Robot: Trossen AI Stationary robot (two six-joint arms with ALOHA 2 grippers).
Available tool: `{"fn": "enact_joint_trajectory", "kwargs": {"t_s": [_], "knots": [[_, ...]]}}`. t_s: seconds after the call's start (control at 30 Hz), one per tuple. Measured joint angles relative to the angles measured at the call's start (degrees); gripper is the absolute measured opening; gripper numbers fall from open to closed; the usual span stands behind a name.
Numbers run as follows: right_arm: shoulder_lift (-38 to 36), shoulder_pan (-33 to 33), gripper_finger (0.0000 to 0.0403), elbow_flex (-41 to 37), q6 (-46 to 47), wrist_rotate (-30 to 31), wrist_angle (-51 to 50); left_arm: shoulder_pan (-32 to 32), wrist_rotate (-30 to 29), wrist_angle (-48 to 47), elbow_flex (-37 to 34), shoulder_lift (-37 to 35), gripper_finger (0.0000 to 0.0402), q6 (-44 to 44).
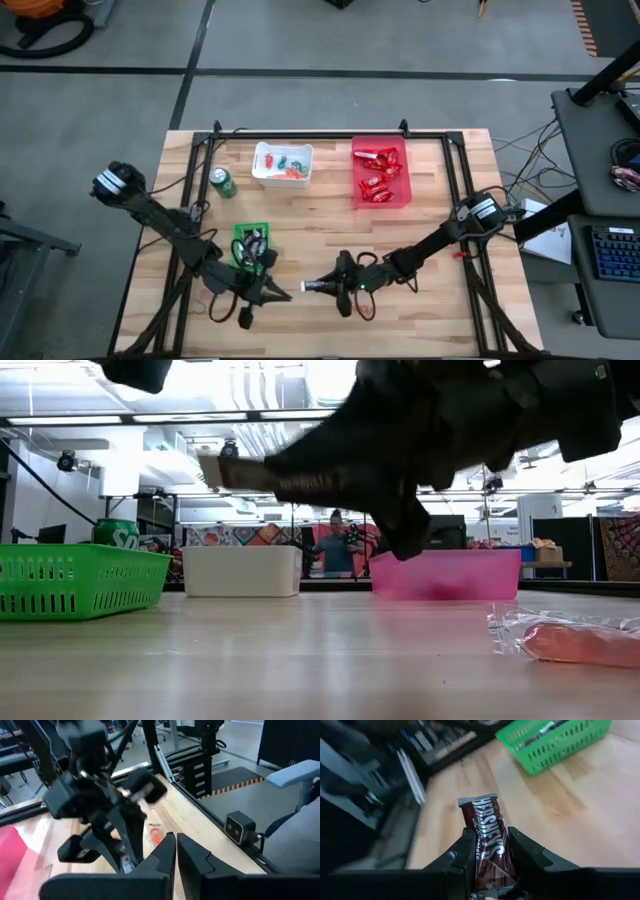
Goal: Organize candy in baskets
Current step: Put the brown chocolate into the green basket
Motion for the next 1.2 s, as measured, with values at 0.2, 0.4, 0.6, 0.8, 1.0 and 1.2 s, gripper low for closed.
{"fn": "enact_joint_trajectory", "kwargs": {"t_s": [0.2,0.4,0.6,0.8,1.0,1.2], "knots": [[-0.02,-0.13,0.0087,0.19,6.40,-4.34,7.03,-0.14,-0.09,-2.33,0.57,1.79,0.0044,1.18],[-0.02,-0.11,0.0086,1.52,8.71,-4.98,7.94,-0.11,-9.86,-3.50,3.78,5.66,0.0136,4.94],[-0.04,-0.12,0.0087,2.91,8.74,-5.02,7.86,-0.38,-11.14,-4.28,6.02,9.75,0.0210,7.83],[-0.04,-0.12,0.0092,3.69,8.66,-4.98,7.28,-0.36,-12.67,-4.38,9.19,13.42,0.0182,9.51],[-0.04,-0.11,0.0109,3.80,8.31,-5.09,6.71,-0.49,-17.01,-8.90,11.88,15.11,0.0054,9.98],[-0.18,-0.20,0.0138,3.78,8.01,-5.04,6.61,-0.75,-17.24,-9.93,12.32,14.54,0.0015,8.50]]}}
